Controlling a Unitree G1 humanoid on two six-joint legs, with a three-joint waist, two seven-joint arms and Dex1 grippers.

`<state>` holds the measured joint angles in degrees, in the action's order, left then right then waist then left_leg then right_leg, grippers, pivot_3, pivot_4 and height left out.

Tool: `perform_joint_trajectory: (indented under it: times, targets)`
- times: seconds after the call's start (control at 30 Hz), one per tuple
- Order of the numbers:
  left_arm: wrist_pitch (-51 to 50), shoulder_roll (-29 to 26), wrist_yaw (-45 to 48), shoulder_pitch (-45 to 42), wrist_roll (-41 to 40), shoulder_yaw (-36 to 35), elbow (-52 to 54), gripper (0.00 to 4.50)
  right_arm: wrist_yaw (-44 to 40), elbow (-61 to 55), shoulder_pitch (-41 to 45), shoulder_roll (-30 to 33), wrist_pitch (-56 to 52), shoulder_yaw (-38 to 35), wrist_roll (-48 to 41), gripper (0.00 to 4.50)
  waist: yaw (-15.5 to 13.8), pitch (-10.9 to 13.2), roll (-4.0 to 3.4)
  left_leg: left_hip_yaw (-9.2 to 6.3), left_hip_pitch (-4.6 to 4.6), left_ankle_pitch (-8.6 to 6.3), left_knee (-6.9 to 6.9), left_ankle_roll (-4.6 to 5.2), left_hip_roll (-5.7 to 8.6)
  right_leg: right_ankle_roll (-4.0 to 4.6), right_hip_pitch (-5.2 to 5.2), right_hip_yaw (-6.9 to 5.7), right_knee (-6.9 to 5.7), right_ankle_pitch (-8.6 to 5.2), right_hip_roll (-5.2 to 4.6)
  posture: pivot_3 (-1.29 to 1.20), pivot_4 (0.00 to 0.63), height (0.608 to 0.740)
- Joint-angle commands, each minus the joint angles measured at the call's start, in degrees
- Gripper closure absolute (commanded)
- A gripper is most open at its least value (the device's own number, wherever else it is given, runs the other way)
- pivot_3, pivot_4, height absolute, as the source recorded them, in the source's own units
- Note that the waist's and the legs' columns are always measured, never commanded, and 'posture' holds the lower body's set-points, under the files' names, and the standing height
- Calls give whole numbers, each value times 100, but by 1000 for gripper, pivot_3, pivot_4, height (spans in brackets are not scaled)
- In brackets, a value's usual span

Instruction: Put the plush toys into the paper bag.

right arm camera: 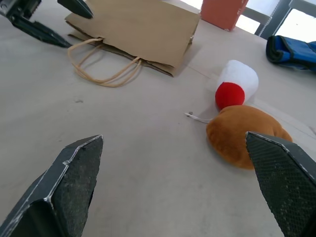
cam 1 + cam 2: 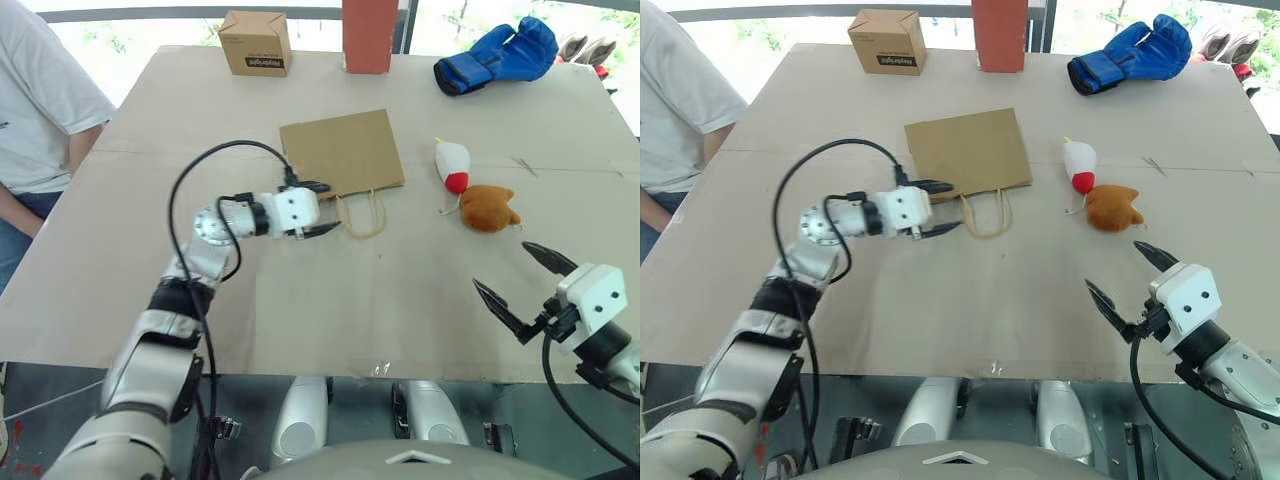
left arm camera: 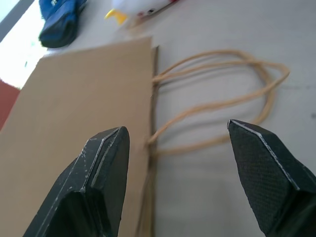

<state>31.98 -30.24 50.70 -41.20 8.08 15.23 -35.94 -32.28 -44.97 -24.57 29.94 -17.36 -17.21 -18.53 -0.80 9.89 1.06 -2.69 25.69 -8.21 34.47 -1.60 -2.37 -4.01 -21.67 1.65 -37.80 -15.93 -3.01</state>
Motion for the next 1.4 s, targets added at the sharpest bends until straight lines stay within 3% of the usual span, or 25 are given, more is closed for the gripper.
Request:
perform_joint_trajectory:
  times: [0.03,0.13,0.2,0.23,0.27,0.33,0.43,0.57,0.7,0.73,1.03,1.23,1.4]
  targets:
    - [990,111,-445,-533,675,336,-790,1039,132,-322,-51,-34,27,-25,39,0,6,0,0,-1,0,0,0,0,0,-2,0,0,-1,0,2,0,150,740]
    - [1179,429,-60,-764,229,272,-1228,1845,237,-397,-139,-76,48,27,149,0,9,0,1,-1,1,0,0,0,0,-14,0,0,-2,-6,2,0,150,740]
    - [1070,573,426,-780,-307,88,-1226,2733,321,-517,-193,-121,9,63,171,0,18,0,1,-1,2,0,0,0,0,-14,0,0,-1,-6,2,0,150,740]
    - [976,606,644,-771,-531,10,-1195,2952,367,-583,-216,-155,-18,82,175,0,20,1,2,-1,1,0,0,0,0,-12,0,0,-3,-4,2,0,150,740]
    - [795,628,899,-741,-784,-72,-1139,3642,416,-638,-229,-182,-46,114,190,0,25,1,2,-2,1,0,-1,0,0,-8,-1,0,-5,-2,2,0,150,740]
    - [349,654,1353,-664,-1241,-217,-972,4464,496,-706,-240,-213,-91,192,239,0,50,0,1,-4,-2,0,-1,0,-1,-4,0,-2,-11,-1,4,0,150,740]
    - [-1069,714,1941,-519,-2084,-530,-422,4464,581,-784,-191,-265,-231,374,227,0,96,0,1,-5,-3,0,5,0,-2,-4,2,-2,-13,0,4,0,150,740]
    - [-5480,427,2354,-93,-4436,-909,1789,4500,752,-716,491,-298,-849,999,88,1810,184,4,1,-12,0,1,14,1,-4,-2,5,-4,-20,0,3,0,150,740]
    - [-7588,324,1502,183,-5714,-1368,3158,4500,811,40,1807,-347,-1235,1761,347,3606,266,5,-1,-18,-5,1,24,1,-15,-2,9,-8,-26,0,12,0,150,740]
    - [-7931,334,1295,211,-5945,-1493,3362,4500,820,217,2088,-376,-1301,1912,393,4300,267,5,-1,-19,-5,1,29,1,-15,-3,11,-9,-28,0,13,0,150,740]
    - [-9003,721,-233,382,-7075,-2277,4359,4500,136,2986,4095,-1086,-777,3291,765,4422,237,8,1,-24,-1,1,34,2,-14,-3,12,-10,-30,2,19,0,150,740]
    - [-9193,942,-1177,433,-7680,-2735,4578,4500,-69,4182,4593,-1434,-263,3651,1117,4422,248,10,4,-25,-1,1,34,1,-13,-4,9,-8,-33,3,20,0,150,740]
    - [-9152,915,-2139,81,-8306,-3463,4084,4500,-157,4965,4491,-1399,19,3904,1534,4422,245,8,8,-25,-5,1,34,1,-12,-4,12,-8,-35,3,20,0,150,740]
